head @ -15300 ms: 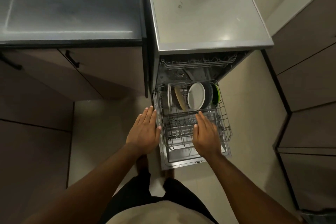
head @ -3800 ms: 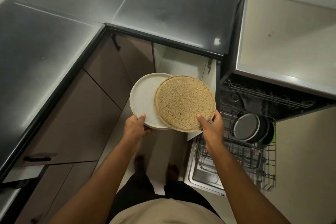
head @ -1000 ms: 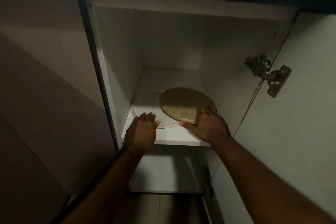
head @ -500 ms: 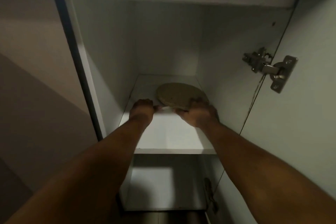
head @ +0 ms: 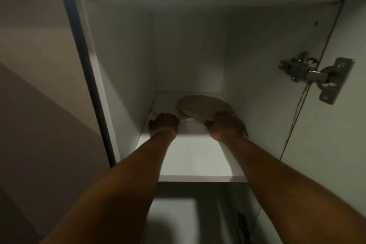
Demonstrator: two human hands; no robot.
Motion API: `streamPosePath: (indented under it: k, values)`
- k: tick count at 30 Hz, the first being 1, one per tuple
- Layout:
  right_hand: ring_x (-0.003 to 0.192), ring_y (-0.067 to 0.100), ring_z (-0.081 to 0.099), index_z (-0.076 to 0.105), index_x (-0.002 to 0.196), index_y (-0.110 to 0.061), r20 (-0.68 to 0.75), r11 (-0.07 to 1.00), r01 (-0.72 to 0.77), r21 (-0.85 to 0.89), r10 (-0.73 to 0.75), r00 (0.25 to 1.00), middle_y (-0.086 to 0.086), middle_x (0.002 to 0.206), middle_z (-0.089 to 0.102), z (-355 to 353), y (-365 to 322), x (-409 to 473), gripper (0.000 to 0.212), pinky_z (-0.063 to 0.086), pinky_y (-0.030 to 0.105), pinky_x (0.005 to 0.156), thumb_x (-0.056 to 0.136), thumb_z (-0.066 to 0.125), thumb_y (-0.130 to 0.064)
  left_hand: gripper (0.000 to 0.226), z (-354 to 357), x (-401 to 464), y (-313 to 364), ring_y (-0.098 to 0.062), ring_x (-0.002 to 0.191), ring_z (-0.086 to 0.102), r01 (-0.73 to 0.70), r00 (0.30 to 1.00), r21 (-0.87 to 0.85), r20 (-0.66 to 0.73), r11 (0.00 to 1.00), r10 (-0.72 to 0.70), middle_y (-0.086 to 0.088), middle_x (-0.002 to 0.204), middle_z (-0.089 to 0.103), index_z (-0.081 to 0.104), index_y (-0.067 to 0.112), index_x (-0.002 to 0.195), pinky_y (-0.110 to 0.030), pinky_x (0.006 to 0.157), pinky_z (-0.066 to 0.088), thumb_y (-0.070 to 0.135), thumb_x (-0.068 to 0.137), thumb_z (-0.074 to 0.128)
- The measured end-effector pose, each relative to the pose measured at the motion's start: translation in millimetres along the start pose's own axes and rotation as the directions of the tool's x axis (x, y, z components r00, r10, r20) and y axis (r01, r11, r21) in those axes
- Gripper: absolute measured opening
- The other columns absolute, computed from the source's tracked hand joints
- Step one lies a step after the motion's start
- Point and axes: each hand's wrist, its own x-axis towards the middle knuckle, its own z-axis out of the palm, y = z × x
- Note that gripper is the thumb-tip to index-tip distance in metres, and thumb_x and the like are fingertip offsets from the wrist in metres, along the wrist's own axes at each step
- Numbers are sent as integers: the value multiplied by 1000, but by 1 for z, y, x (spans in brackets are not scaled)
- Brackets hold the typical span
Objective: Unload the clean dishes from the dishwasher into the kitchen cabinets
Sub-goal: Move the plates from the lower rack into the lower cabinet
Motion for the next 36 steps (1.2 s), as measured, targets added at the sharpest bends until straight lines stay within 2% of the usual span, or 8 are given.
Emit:
streamPosePath:
  k: [4,10,13,17,26,30,32,36]
  values:
    - [122,38,53,58,132,-12,-163,991,133,-13,-133,978,15,135,57,13,1,-2,50,42,48,99,93,46,-43,50,10,14,-13,-21,146,18,-63,996,29,69,998,60,-2,155,27,28,28,151,-47,115,17,42,103,23]
    - [93,37,65,75,98,-21,-188,954,296,-51,-301,935,7,97,73,13,1,-1,41,44,53,94,86,41,-39,39,8,0,-2,-24,123,52,-246,940,84,-223,966,259,-5,133,59,60,23,129,-32,106,33,34,104,33]
    - [109,34,59,69,117,-22,-219,940,320,-119,-339,915,6,117,70,13,2,0,41,37,52,103,93,40,-38,43,6,2,-2,-26,123,52,-229,963,41,-138,972,233,-6,135,58,56,20,132,-34,104,35,35,105,28]
    - [142,26,29,31,151,-27,18,947,310,-81,-310,951,0,156,34,17,4,12,52,17,48,114,102,31,-44,61,17,16,-11,-22,150,12,-230,972,60,71,971,226,3,165,10,15,24,156,-45,119,13,52,102,20]
    - [150,24,12,16,156,-20,101,978,210,-22,-206,973,6,164,13,22,8,20,62,12,50,117,101,28,-48,100,18,13,5,-32,151,-9,46,976,-40,215,998,-36,-6,164,-14,-7,39,155,-60,116,-8,91,75,23]
    - [78,31,67,75,83,-11,-447,926,352,-139,-376,812,10,84,71,27,9,6,33,52,37,77,84,48,-30,96,15,3,8,-36,146,22,31,999,-85,32,996,-28,-11,164,11,-10,36,155,-52,116,22,82,80,28]
    - [47,29,55,62,50,-12,-371,934,336,-122,-357,857,9,52,57,22,8,-6,27,41,28,54,75,55,-20,84,11,-8,8,-31,139,38,-16,1000,-48,-11,999,15,-6,158,30,11,32,156,-42,108,36,70,87,36]
    - [43,26,50,59,45,-12,-208,939,328,-101,-343,916,8,51,54,9,3,-30,20,31,23,52,43,79,-12,69,12,-24,1,-27,150,14,-133,986,30,107,991,129,-4,164,12,16,27,156,-39,121,14,60,97,27]
